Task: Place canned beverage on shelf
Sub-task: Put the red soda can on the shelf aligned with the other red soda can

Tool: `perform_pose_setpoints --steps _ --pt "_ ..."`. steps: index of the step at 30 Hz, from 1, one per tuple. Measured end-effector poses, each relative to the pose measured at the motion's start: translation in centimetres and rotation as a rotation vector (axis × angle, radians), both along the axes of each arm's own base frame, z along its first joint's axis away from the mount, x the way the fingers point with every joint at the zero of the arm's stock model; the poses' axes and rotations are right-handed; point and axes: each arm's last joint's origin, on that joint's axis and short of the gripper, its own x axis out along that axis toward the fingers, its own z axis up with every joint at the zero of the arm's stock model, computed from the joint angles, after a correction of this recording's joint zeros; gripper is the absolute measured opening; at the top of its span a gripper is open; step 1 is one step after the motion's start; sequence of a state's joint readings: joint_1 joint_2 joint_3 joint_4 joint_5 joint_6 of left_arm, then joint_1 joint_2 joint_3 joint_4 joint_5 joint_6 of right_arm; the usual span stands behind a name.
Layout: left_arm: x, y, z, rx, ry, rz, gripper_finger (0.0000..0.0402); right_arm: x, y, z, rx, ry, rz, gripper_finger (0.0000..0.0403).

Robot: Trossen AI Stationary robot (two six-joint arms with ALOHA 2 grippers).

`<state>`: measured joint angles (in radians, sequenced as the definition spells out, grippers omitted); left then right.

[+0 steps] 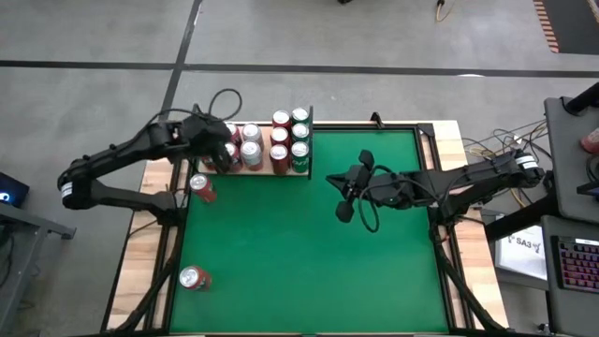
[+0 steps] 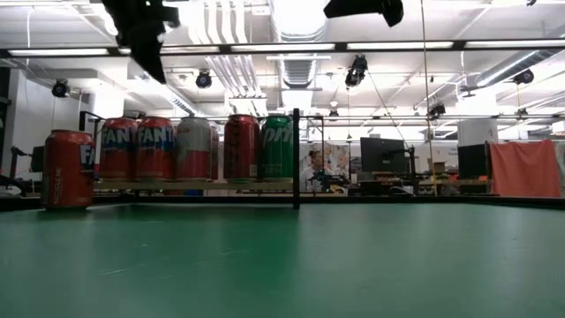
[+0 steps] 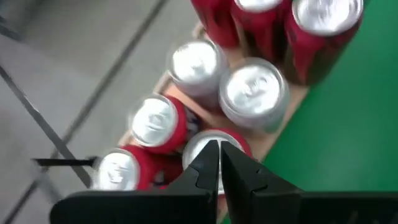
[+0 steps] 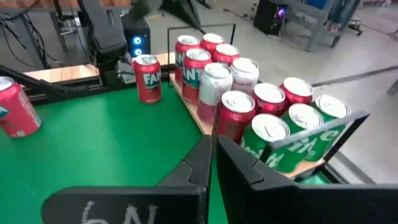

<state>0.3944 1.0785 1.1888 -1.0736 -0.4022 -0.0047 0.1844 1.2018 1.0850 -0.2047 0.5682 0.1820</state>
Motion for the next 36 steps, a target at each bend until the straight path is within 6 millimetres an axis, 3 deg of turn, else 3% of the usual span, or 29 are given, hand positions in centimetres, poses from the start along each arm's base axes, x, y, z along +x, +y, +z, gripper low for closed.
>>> perform_pose_setpoints --steps 5,13,21,28,36 --pt "0.9 0.4 -2.2 -0.054 0.072 -0.005 0.0000 0.1 0.0 0.8 -0.046 0.000 0.019 0.0013" --pt "1.8 1.6 -3.3 -0.077 0.112 0.038 0.0000 0.1 0.0 0.3 -0.017 0.001 0.007 0.0013" --pt "2.2 1.7 -3.7 -0.156 0.100 -0.007 0.0000 0.0 0.0 0.0 0.000 0.006 0.000 0.0013" --pt "1.5 1.2 -3.4 -0.189 0.142 -0.185 0.0000 0.0 0.0 0.0 0.000 0.007 0.000 0.0013" --pt "1.0 2.5 -2.8 -0.130 0.088 -0.124 0.0000 0.1 0.0 -0.1 0.000 0.007 0.000 0.0013"
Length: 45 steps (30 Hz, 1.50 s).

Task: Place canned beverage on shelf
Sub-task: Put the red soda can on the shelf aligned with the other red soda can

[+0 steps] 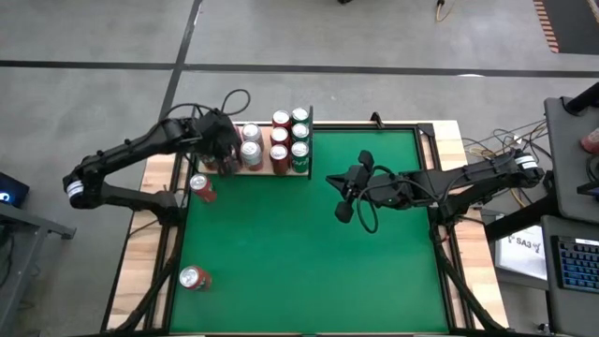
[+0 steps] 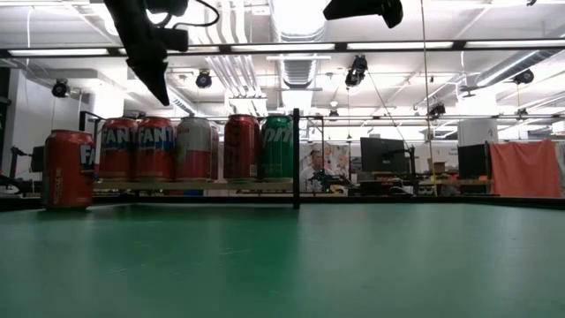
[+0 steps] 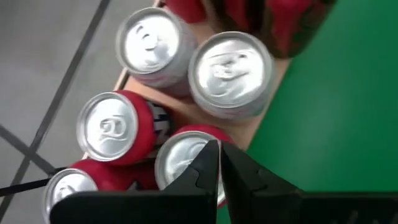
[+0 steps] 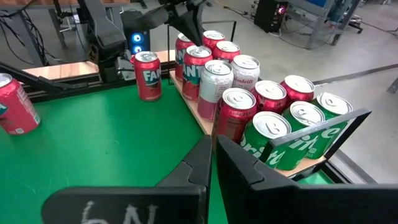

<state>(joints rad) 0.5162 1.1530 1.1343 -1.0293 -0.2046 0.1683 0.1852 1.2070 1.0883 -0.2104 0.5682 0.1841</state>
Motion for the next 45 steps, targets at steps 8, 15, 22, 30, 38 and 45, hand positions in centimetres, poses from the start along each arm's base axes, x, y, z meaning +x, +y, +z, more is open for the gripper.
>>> perform_pose_setpoints --steps 8,15,22,30,38,45 --pt "0.1 0.5 -0.5 -0.003 0.021 0.016 0.0000 0.0 0.0 -0.1 0.000 0.001 0.000 0.0013" --pt "0.0 0.5 -2.1 -0.027 0.059 0.018 0.0000 0.0 0.0 -0.1 0.000 0.001 0.000 0.0013" --pt "-0.1 0.4 -2.2 -0.024 0.055 0.014 0.0000 0.0 0.0 0.0 0.001 -0.003 0.000 0.0013" --pt "-0.4 0.2 -2.0 -0.010 0.070 -0.045 0.0000 0.0 0.0 0.0 0.001 -0.003 0.000 0.0013" --pt "-0.4 0.2 -1.9 0.009 0.091 -0.094 0.0000 0.0 0.0 0.0 0.001 -0.003 0.000 0.0013" --pt "-0.2 0.3 -1.8 0.008 0.035 -0.038 0.0000 0.0 0.0 0.0 0.001 -0.003 0.000 0.0013"
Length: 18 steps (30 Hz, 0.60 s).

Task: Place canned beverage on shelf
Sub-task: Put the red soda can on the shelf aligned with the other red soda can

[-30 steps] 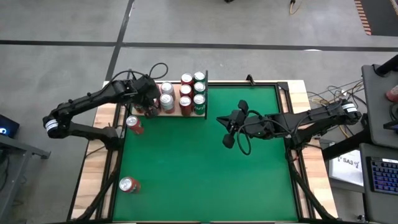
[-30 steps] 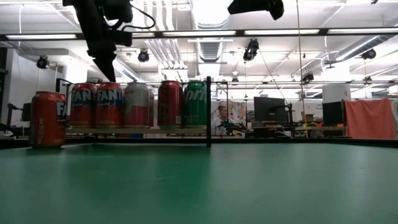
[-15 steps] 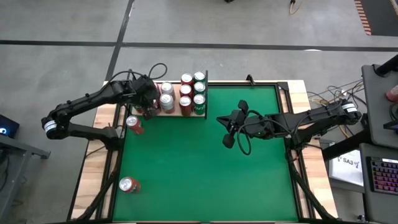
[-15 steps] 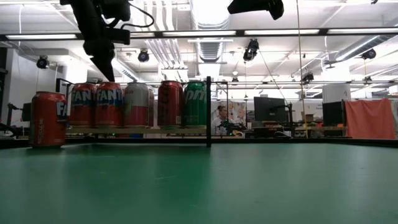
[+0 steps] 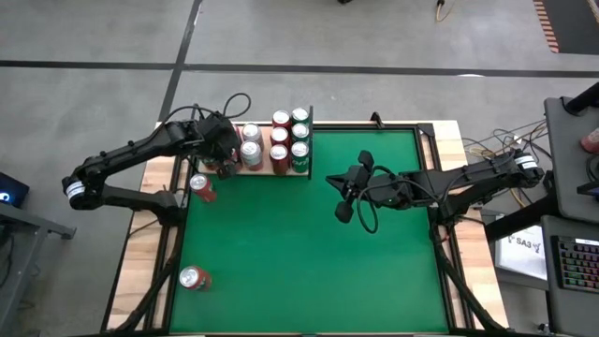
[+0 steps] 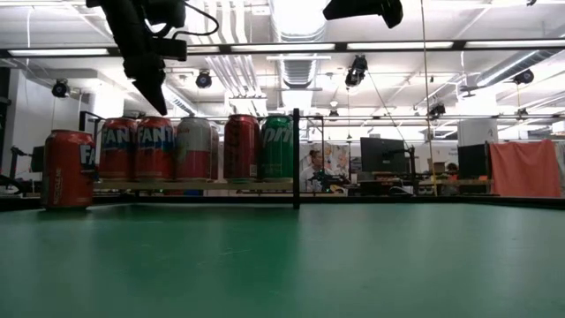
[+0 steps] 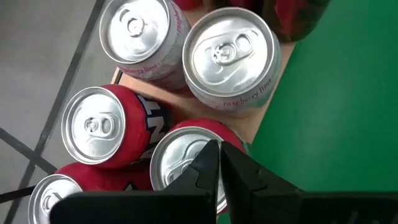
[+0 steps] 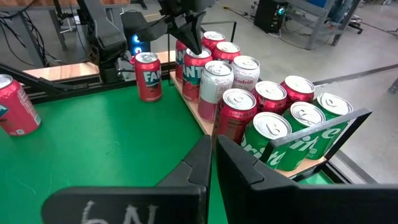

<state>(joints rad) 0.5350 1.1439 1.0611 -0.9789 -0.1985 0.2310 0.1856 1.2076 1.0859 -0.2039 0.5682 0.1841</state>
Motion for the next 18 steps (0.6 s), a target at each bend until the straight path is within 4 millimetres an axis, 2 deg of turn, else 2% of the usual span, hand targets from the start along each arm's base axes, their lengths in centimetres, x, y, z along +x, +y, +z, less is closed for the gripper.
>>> perform_pose_setpoints --steps 18 --pt "-0.13 -0.12 -0.83 0.004 0.034 -0.037 0.0000 0.00 0.00 -0.01 -0.001 0.002 0.001 0.0013"
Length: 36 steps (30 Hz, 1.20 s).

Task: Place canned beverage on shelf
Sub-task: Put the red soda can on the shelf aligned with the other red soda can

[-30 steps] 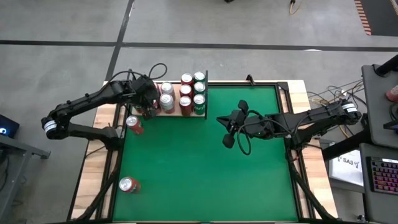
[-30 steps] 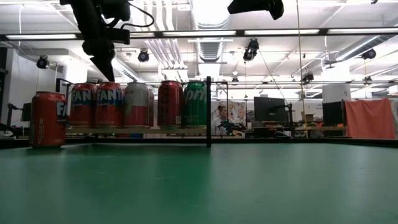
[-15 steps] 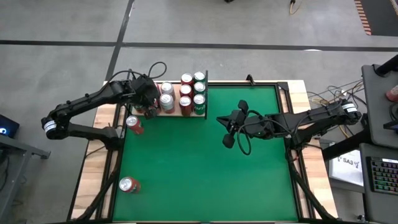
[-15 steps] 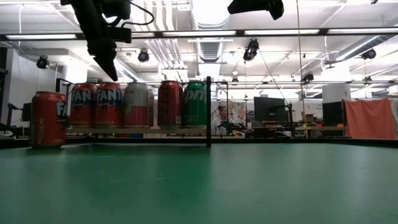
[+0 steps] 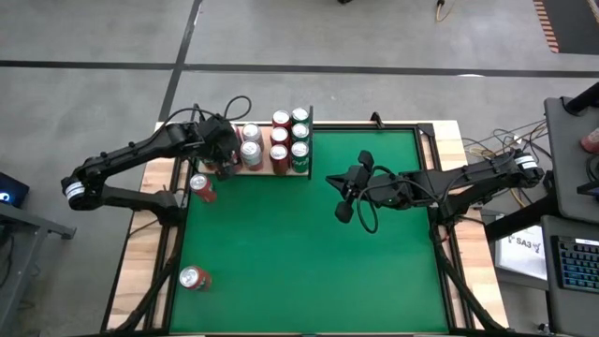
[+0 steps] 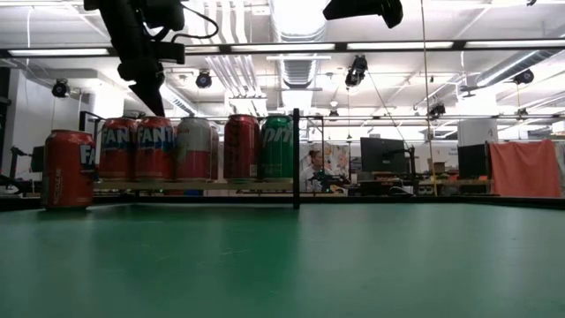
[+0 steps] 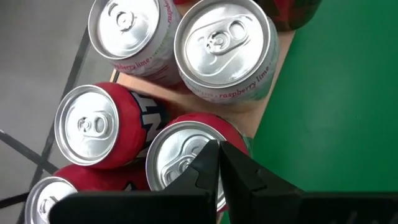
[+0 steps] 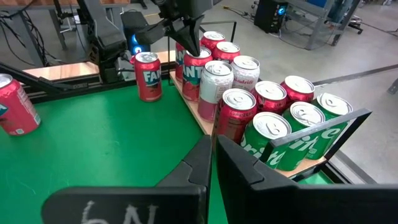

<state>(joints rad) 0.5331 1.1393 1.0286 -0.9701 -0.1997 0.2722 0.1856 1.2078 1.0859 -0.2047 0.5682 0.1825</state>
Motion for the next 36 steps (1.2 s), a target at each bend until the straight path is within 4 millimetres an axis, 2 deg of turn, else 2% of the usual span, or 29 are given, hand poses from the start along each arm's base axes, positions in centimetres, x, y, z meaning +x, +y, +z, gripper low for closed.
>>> perform_pose_setpoints --steps 9,24,36 --pt "-0.1 0.0 0.1 0.031 0.029 -0.077 0.0000 0.0 0.0 0.0 0.000 0.001 0.000 0.0013" --pt "-1.3 -0.8 1.5 0.068 -0.067 -0.041 0.0000 0.0 0.0 0.0 -0.003 0.002 0.001 0.0013" --pt "-2.6 -1.8 0.9 -0.011 -0.129 -0.048 0.0000 0.0 0.0 -0.1 -0.009 0.006 0.003 0.0013"
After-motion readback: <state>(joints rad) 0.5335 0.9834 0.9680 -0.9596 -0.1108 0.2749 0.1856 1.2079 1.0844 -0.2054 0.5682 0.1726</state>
